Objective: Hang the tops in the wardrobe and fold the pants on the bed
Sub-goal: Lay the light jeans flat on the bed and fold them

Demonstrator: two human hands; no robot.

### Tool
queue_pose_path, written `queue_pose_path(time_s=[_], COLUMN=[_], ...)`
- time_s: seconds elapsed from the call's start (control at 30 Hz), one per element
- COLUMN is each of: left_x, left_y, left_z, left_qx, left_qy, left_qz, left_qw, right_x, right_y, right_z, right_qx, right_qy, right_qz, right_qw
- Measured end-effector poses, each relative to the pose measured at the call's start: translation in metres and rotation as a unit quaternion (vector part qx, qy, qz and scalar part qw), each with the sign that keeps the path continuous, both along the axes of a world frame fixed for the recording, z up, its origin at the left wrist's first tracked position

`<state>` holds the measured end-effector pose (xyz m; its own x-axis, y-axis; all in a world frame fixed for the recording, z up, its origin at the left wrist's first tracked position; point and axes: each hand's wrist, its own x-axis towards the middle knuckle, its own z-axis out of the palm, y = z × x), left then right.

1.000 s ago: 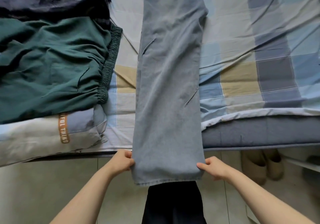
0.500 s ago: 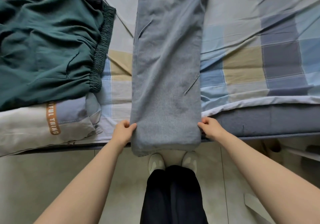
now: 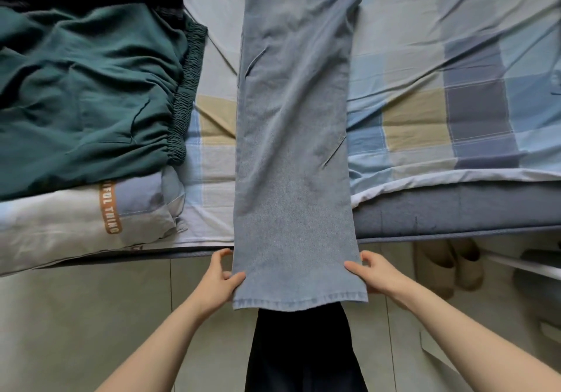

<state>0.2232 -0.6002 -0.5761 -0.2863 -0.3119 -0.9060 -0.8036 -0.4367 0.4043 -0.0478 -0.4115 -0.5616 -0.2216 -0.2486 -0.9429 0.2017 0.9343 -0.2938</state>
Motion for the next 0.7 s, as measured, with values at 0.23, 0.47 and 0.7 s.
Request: queue_pose_path(time_s=[0.23,0.47,0.7], left_x=[-0.056,-0.181,-0.172], left_y=[-0.083,-0.23,-0.182], left_z=[0.09,0.108,-0.009], left_qx=[-0.006,-0.08,-0.153], left_qy=[0.111,0.25,-0.011], left_qz=[0.019,0.246,0.052], left_qw=[0.994,0.933,0.987], right_x=[-0.05,-0.17,-0.143], right_y=[-0.064,-0.208,-0.19], right_z=[0.082,0.111,-0.016], right_qx=[-0.053,-0.241,-0.038], right_qy=[-0.037,0.016,0.085], right_qz=[-0.064,-0.338,-0.164], right_qw=[0.996,0.91,0.982])
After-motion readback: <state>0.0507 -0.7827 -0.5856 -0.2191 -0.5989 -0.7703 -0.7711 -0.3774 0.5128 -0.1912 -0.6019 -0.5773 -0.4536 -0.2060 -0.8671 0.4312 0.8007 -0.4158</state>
